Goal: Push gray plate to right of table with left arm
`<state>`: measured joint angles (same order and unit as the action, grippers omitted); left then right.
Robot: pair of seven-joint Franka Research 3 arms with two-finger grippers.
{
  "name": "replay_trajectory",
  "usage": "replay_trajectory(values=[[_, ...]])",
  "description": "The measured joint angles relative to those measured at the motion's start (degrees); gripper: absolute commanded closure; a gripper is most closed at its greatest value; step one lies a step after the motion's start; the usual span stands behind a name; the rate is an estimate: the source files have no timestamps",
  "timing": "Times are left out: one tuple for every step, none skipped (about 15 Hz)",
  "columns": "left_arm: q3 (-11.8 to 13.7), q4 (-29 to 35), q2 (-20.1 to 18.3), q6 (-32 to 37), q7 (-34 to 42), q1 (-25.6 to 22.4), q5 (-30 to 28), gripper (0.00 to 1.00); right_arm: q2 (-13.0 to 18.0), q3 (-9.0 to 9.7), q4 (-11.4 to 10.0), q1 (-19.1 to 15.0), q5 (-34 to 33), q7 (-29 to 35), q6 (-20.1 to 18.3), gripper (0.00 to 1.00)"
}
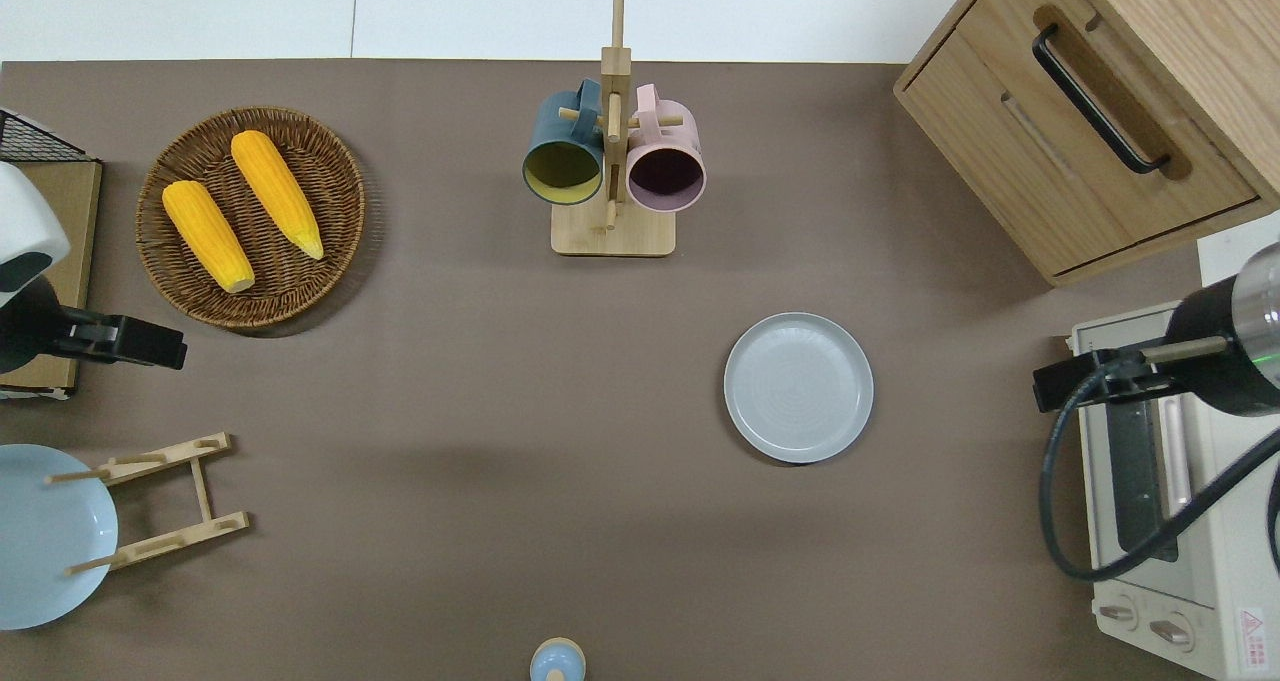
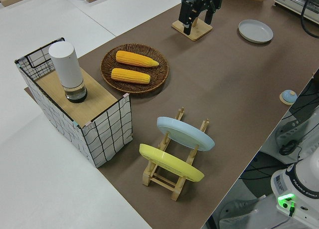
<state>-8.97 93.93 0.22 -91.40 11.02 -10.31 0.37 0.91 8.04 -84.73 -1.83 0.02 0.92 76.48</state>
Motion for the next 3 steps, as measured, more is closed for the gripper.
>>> replay_trajectory(values=[[0.1, -0.3, 0.0, 0.0, 0.6, -0.2, 0.0, 0.00, 0.0, 0.00, 0.0, 0.0, 0.0, 0.0, 0.0, 0.017], [0.0, -0.6, 0.0, 0.1, 1.0, -0.6, 0.0, 0.00, 0.0, 0.00, 0.0, 0.0, 0.0, 0.0, 0.0, 0.017], [0.1, -0.7, 0.0, 0.1, 1.4, -0.9, 0.0, 0.00, 0.0, 0.00, 0.0, 0.0, 0.0, 0.0, 0.0, 0.017]])
